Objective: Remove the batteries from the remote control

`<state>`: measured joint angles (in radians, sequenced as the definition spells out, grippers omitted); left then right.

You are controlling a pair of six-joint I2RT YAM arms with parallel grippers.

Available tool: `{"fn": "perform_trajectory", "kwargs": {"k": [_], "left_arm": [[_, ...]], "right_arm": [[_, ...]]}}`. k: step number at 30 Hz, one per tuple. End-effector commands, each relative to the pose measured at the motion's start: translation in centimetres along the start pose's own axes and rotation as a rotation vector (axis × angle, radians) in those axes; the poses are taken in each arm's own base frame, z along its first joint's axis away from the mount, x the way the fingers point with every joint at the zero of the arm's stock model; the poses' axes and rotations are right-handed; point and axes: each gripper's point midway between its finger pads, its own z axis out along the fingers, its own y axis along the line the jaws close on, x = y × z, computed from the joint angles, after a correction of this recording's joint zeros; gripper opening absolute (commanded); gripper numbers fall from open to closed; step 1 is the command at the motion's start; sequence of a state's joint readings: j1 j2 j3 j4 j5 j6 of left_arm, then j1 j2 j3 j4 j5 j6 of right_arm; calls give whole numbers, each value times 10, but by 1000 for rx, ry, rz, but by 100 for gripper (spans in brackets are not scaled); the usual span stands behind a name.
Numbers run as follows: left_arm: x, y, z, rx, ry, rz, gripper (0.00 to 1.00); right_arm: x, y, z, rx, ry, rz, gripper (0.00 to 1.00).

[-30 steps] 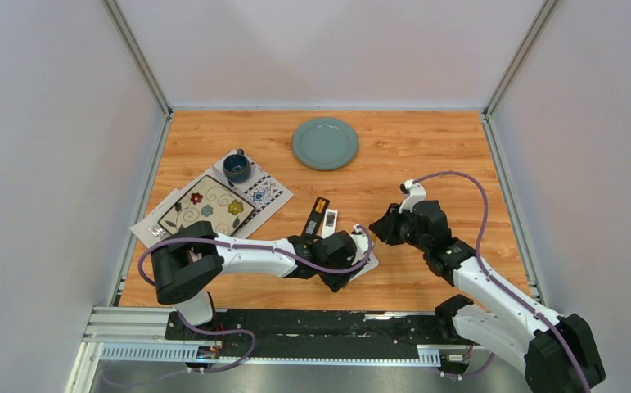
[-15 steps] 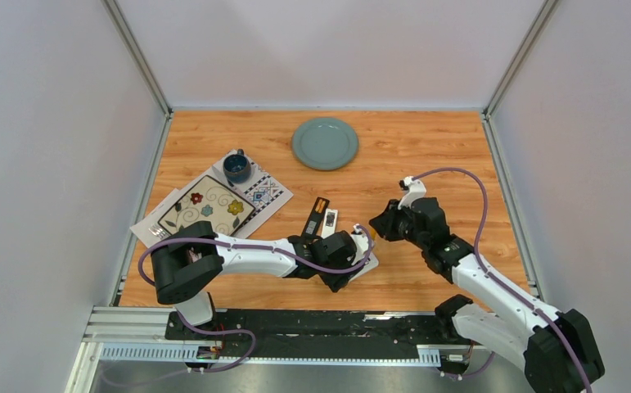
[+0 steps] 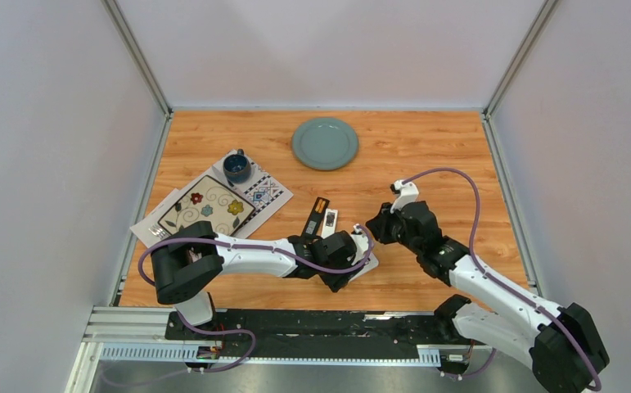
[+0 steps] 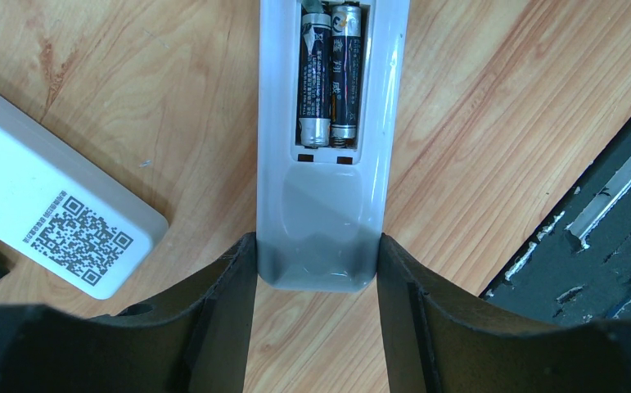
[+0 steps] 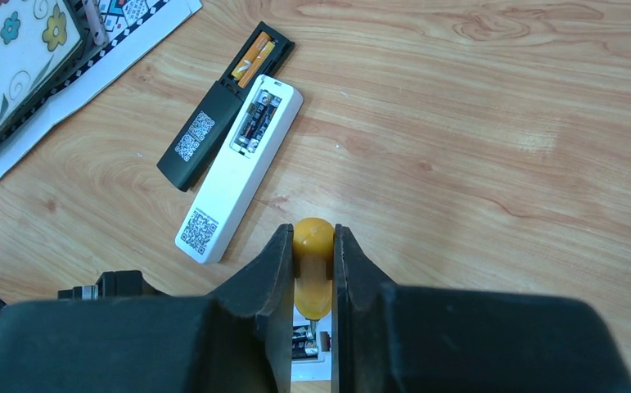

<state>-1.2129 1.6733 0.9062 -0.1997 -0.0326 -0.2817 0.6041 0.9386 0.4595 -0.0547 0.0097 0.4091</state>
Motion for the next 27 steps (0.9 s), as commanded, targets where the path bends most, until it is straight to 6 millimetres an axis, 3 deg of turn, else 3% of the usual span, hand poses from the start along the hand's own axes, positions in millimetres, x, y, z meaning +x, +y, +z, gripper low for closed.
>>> {"fn": "perform_trajectory", "kwargs": {"k": [1,7,18,27], "left_arm": [[13,-4,-5,19,47,-11,0],[12,-3,-6,13,33,-25,0],[13,-3,-4,13,34,-28,0],[13,-3,-4,13,28,-37,0]], "right_arm": [[-15,-4,-5,86,-72,-76,0],[-2,-12,-8,162,-84,-95,0],[22,-10,-4,127,-40,-10,0],[25,6,-8,46,-25,59,0]]}}
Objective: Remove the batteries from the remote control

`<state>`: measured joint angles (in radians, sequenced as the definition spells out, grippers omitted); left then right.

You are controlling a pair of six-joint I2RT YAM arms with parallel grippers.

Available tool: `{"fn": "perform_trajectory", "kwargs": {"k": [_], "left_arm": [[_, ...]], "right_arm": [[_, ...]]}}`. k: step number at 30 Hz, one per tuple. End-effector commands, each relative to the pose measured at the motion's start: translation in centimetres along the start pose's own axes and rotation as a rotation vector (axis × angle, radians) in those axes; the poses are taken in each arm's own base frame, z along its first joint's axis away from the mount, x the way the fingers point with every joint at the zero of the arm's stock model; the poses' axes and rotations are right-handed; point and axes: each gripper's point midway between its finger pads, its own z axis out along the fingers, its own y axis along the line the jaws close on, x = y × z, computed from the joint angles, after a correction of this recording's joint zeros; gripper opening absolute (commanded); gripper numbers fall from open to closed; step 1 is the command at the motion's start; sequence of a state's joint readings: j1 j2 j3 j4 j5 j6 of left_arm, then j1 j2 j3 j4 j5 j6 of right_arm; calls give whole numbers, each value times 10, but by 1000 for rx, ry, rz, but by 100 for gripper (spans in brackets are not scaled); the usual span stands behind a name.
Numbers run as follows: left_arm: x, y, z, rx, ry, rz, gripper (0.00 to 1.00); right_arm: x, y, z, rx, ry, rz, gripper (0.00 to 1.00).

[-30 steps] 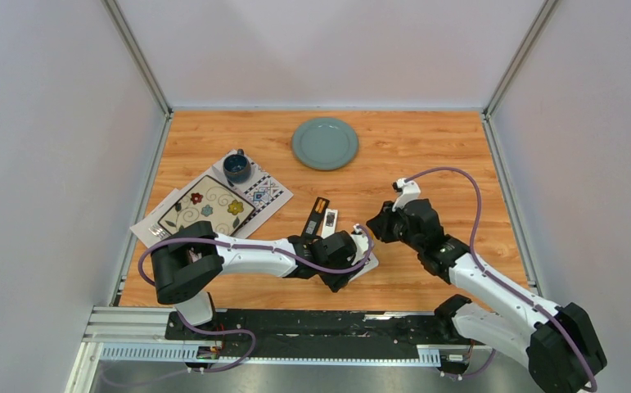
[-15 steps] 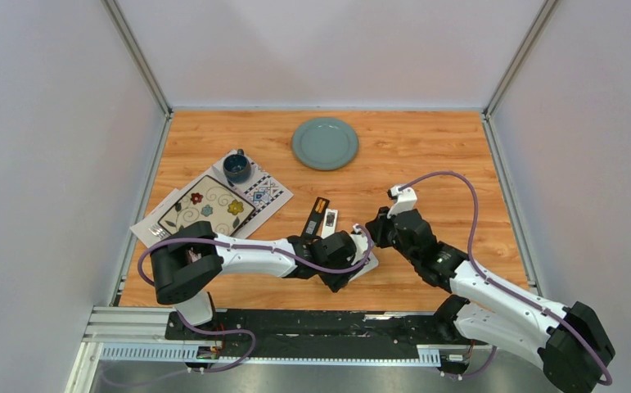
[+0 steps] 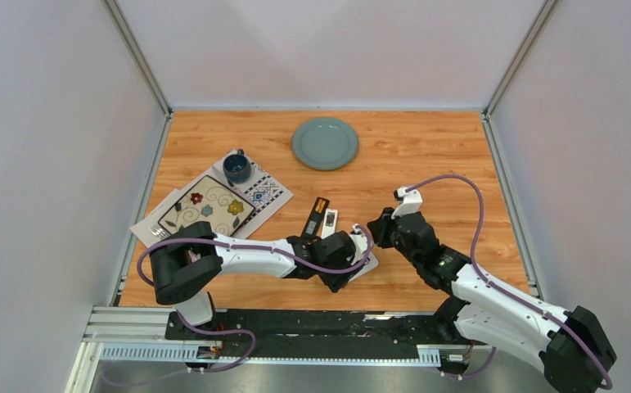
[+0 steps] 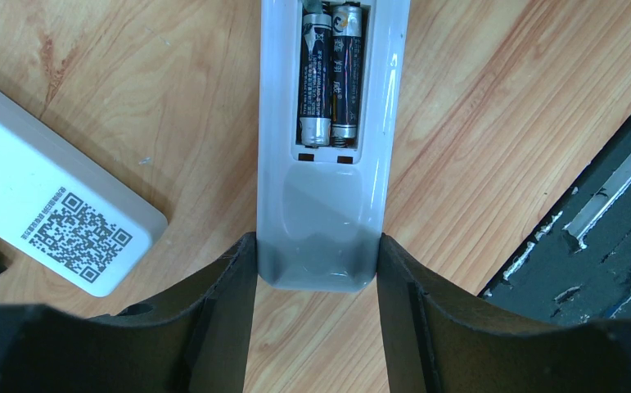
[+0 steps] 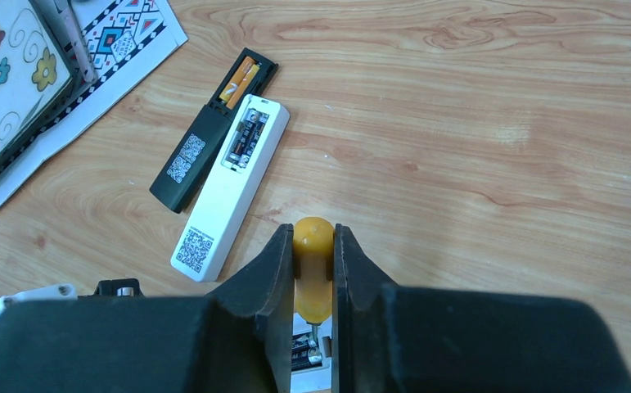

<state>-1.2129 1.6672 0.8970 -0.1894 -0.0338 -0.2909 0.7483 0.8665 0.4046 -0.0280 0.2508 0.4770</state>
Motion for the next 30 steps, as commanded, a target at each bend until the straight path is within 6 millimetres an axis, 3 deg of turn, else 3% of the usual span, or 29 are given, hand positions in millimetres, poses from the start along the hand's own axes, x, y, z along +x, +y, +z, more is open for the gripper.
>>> {"fn": "perform_trajectory", "kwargs": {"k": [1,9,17,30], "left_arm": [[13,-3,-3,13,36,-26,0],[14,-4,-3,20,33,-35,0],[15,-2,-2,10,32,-40,0],[15,1,-7,-1,13,-46,0]], "right_arm": [[23,5,-3,-37,76,72,0],[11,31,-9,-158,76,175,0],[3,40,-22,-207,68,201,0],[-14,-4,-12,9,-38,154,0]]}}
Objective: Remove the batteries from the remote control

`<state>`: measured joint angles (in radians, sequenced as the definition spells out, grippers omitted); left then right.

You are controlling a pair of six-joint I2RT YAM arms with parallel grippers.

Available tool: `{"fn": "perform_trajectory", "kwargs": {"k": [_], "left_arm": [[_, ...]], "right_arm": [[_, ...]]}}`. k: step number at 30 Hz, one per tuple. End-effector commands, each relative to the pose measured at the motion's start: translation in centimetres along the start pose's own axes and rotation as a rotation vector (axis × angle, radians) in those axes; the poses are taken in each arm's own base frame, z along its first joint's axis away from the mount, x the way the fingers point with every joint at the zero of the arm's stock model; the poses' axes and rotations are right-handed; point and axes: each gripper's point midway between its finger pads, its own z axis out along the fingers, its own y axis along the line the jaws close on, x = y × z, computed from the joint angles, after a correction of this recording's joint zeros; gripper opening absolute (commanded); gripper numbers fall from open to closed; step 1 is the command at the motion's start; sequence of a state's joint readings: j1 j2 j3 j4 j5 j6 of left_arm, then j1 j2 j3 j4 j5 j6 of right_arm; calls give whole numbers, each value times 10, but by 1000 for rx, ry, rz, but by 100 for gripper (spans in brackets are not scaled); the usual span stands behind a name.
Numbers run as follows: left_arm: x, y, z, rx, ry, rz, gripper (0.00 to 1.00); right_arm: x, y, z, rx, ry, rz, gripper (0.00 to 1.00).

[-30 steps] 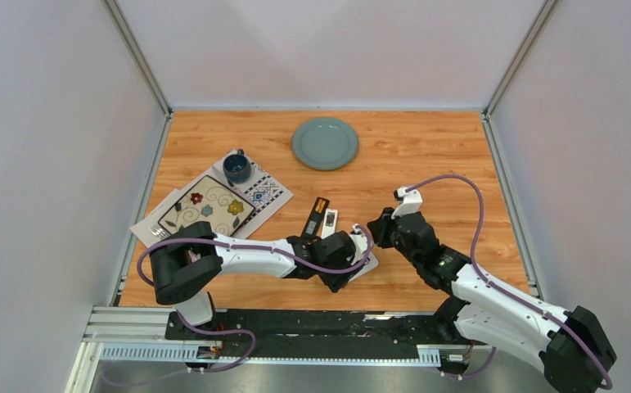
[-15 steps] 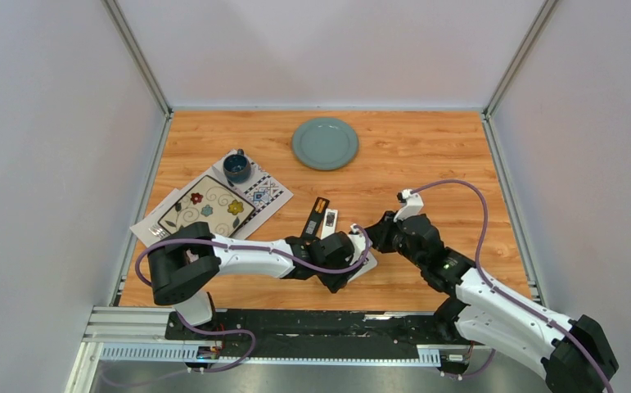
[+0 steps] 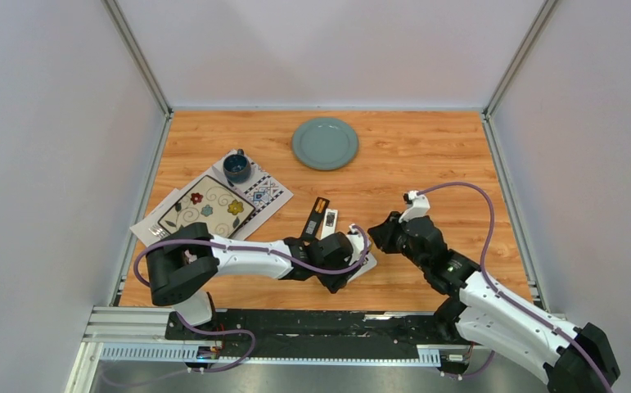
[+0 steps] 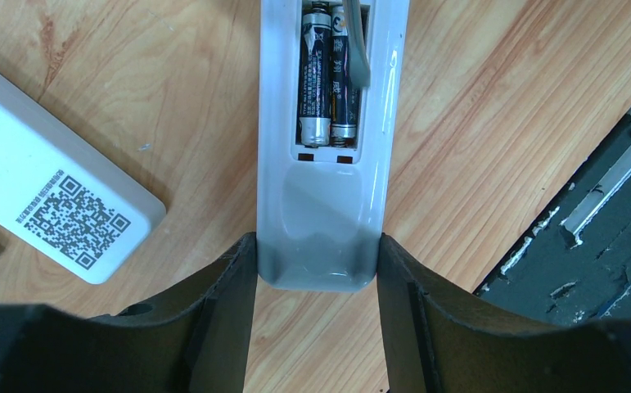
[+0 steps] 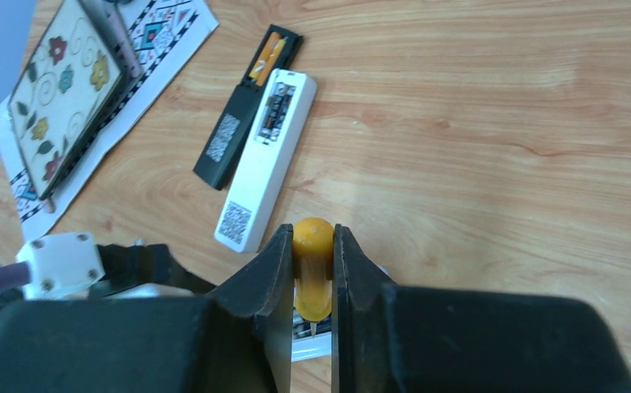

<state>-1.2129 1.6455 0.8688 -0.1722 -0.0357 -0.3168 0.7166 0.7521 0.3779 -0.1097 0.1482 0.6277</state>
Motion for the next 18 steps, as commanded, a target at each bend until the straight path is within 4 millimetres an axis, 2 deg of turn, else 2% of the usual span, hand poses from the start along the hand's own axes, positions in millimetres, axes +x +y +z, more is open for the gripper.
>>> {"fn": "perform_trajectory", "kwargs": {"k": [1,7,18], "left_arm": [[13,1,-5,-6,23,-20,0],[11,2,-7,-9,19,-14,0],[10,4,-9,-17,20,-11,0]], "right_arm": [[-22,-11,6,80,-78,-15,0],[-28,-10,11,78,-83,-28,0],[-41,-7,8,80,-109,-82,0]]}}
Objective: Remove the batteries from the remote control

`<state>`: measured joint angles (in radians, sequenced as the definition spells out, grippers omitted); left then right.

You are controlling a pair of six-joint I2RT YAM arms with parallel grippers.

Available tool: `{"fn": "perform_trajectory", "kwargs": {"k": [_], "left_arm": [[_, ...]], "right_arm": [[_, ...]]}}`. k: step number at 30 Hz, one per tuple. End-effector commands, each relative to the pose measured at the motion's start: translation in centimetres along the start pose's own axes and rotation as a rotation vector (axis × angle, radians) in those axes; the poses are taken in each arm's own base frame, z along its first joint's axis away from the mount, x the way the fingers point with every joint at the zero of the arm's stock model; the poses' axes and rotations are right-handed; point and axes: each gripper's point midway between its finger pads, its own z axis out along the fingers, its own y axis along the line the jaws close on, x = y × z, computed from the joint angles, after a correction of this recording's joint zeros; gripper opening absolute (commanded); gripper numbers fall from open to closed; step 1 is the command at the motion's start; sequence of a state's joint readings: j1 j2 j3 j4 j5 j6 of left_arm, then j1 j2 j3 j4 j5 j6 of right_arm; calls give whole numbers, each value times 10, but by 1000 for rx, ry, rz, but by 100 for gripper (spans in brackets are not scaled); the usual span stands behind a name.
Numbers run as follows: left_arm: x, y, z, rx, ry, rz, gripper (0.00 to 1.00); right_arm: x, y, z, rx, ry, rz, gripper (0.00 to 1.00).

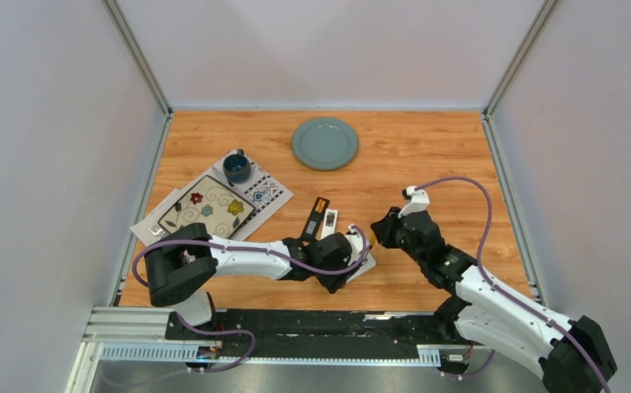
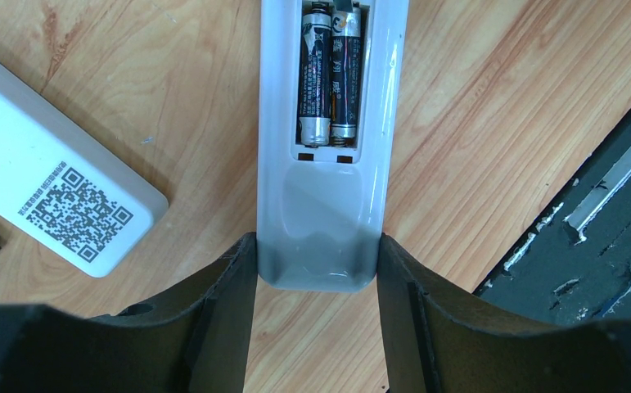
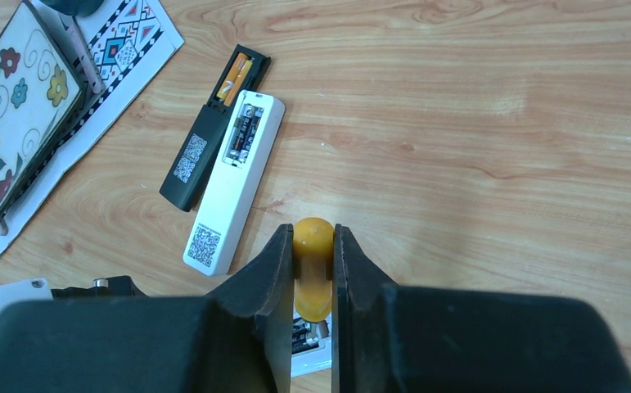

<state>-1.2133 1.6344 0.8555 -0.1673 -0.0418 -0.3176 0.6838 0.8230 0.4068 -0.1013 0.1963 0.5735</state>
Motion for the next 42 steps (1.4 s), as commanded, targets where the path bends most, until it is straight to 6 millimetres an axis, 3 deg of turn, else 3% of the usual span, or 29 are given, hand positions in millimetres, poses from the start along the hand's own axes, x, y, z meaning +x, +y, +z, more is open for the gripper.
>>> {"fn": "perform_trajectory", "kwargs": {"k": [1,11,24,27,28,29,30,42], "left_arm": [[9,3,-7,-14,25,-10,0],[8,3,-6,-18,28,-3,0],[6,3,-6,-20,25,-1,0],[8,7,-7,-41,35,2,20],[9,9,-7,-52,37,3,42],[10,11,-8,-63,43,5,53],[11,13,-9,-75,46,3,58],[18,47,-21,-255,52,7,75]], "right_arm": [[-32,8,-2,1,-90,-38,0],[-22,9,4,-11,-50,-65,0],[-37,23,-10,-73,-88,-51,0],[-40,22,-10,-59,-93,-53,0],[-42,22,-10,-56,-97,-53,0],[-43,20,-10,-47,-98,-55,0],[-44,21,-11,-47,-104,-58,0],[-56,20,-17,-30,-135,-74,0]]}}
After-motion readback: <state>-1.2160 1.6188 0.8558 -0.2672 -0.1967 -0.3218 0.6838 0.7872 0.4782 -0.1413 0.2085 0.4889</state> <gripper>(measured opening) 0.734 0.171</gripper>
